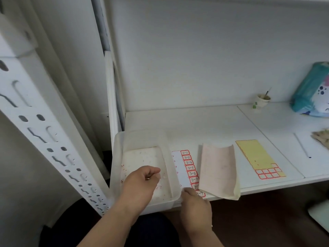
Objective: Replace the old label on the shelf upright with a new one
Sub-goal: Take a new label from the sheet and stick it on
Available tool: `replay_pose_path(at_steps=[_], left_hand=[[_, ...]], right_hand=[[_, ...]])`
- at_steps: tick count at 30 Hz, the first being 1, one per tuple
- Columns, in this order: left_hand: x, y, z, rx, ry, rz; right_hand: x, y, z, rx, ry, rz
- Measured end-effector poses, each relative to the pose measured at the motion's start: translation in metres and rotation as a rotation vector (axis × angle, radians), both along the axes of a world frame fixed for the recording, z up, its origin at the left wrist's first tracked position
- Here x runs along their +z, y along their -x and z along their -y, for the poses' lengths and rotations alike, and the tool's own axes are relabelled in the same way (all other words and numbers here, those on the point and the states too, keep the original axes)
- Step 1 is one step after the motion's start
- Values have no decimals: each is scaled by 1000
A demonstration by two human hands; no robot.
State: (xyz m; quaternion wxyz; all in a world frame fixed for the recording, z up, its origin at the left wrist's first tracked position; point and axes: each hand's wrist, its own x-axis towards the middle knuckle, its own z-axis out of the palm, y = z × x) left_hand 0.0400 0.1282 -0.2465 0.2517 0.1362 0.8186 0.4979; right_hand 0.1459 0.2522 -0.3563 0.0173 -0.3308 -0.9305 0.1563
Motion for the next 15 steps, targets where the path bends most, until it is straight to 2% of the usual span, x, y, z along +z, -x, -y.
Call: replay_pose_path(at_steps=[4,9,15], left_hand=[[1,0,6,10,-27,21],[5,-2,12,8,-48,37],[9,-7,19,36,-79,76]], right_hand=[[3,-1,2,-29,-18,-28],[18,10,-4,-273,72,-138],[56,24,-12,-567,536,-580]])
